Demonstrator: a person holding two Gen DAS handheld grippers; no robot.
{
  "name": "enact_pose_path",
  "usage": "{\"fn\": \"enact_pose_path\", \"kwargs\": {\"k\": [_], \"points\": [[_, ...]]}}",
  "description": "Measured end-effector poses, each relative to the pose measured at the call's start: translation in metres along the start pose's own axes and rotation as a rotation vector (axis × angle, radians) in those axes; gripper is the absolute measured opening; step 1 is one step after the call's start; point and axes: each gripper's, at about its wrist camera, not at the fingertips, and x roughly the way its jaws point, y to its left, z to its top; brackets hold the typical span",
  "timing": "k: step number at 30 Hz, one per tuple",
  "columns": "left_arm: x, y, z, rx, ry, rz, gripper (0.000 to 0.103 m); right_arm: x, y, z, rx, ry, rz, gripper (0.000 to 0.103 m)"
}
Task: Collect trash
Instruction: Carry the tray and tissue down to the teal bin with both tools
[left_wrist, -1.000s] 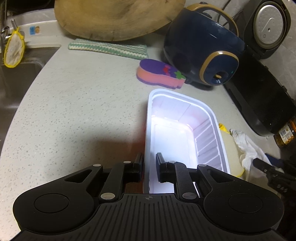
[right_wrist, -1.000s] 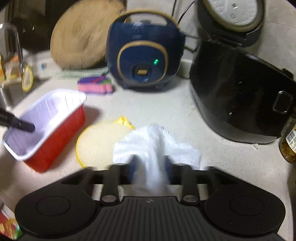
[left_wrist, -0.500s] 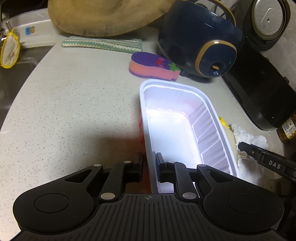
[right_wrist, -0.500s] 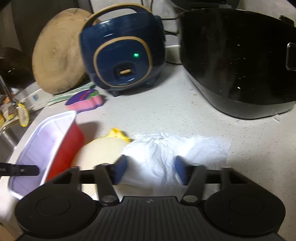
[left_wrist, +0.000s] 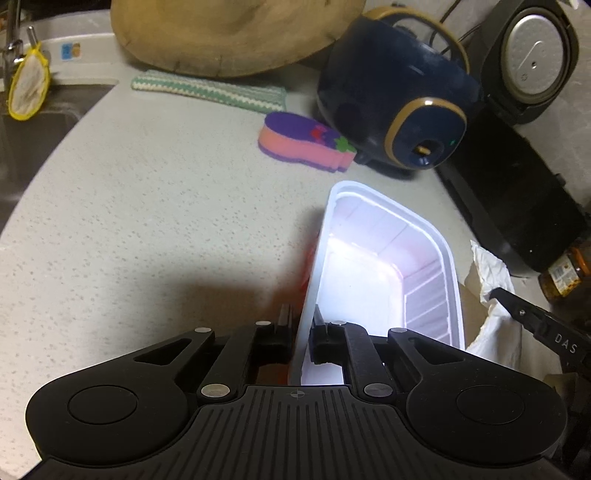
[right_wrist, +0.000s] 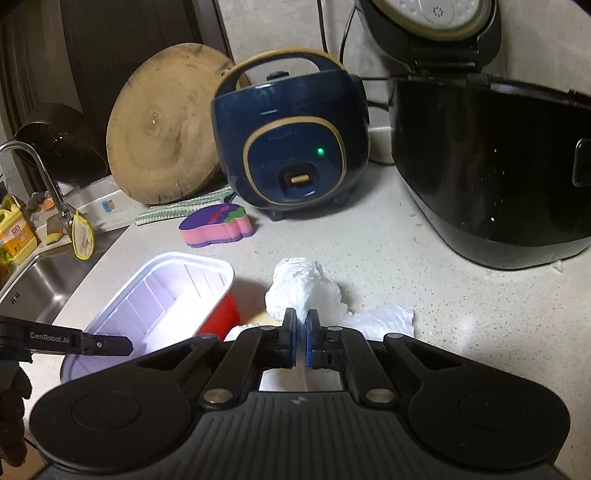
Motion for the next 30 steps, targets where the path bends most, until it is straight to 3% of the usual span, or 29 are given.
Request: {"fn": "enact_pose_path", "kwargs": {"k": [6,12,17,21,30], "points": [[-0.038,0.032,-0.007,-0.046,-0.058,-0.058,0.011,-0.016,0.027,-0.001,-0.004,-0.028,-0.014,0.005],[-0.097,0.078,-0.026,-0.062,-0.148,-0.104,0.011,-0.043,0.08,-0.01,-0.042,-0.07,-0.005,0.005],[-0.147,0.124,-0.052,-0.106,-0.207,-0.112,0.011,-0.046,0.135,-0.028,-0.087,-0.023,0.014,0.005],[-0.177,0.151,-0.075,-0.086,-0.213,-0.073,0.011,-0.048,0.177,-0.048,-0.147,0.022,0.04,0.005],[-0.211,0.204,-0.136,-0.069,-0.143,-0.025,0.011,-0.058,0.244,-0.109,-0.23,0.128,0.048,0.005]]}}
